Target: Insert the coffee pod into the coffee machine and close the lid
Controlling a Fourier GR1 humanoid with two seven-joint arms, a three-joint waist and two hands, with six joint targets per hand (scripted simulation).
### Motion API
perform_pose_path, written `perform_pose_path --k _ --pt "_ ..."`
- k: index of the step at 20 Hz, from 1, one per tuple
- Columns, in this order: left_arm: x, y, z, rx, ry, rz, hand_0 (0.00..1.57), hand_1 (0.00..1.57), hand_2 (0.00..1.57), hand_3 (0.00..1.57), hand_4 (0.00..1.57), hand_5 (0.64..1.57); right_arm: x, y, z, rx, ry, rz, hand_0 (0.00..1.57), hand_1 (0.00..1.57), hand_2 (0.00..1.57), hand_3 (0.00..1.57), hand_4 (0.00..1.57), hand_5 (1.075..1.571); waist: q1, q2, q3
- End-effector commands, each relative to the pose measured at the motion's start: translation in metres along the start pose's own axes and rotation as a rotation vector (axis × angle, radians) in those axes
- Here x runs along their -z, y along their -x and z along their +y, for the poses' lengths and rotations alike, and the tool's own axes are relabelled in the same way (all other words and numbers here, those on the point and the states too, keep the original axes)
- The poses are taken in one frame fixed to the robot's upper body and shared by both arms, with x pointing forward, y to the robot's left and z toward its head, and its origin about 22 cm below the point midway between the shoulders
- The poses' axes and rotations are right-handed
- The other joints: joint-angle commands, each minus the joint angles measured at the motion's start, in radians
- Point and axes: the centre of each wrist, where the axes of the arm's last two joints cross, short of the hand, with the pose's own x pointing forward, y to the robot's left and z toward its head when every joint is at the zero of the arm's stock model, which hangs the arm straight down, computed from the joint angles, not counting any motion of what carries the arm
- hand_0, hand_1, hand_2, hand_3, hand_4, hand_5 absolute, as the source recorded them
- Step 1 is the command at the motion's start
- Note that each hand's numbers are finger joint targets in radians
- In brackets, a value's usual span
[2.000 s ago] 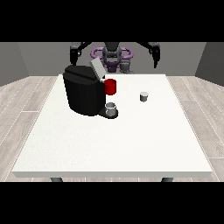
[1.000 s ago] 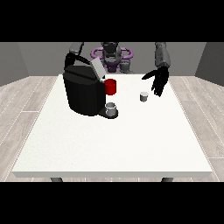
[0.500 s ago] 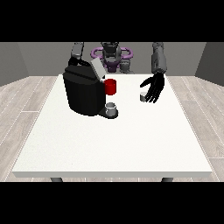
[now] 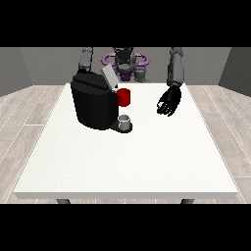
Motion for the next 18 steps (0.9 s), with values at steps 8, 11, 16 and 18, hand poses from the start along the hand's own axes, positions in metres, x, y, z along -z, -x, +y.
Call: perform_pose_path --k 8,11,16,18 --pt "0.006 0.012 -0.012 0.183 0.184 0.054 0.73 0.73 0.96 0.85 0.39 1.571 0.004 0.007 0.010 0.021 -0.042 0.049 0.00 0.00 0.00 0.00 0.00 1.571 -0.009 -0.035 -0.0004" --pt "0.004 0.012 -0.032 0.154 0.188 0.049 0.87 0.87 1.02 0.92 0.41 1.571 -0.005 0.027 -0.007 0.001 -0.017 0.070 0.00 0.00 0.00 0.00 0.00 1.571 -0.007 -0.051 -0.0003" --pt "0.024 -0.011 -0.019 0.134 0.169 -0.005 1.19 1.19 1.29 1.22 0.51 1.571 0.006 0.029 -0.008 0.029 -0.011 0.129 0.00 0.00 0.00 0.00 0.00 1.571 0.009 -0.083 -0.0003" --pt "0.015 -0.007 -0.033 0.039 0.149 -0.042 1.37 1.37 1.37 1.30 0.48 1.571 -0.019 0.058 -0.023 0.026 0.010 0.160 0.00 0.00 0.00 0.00 0.00 1.571 0.021 -0.116 -0.0001"
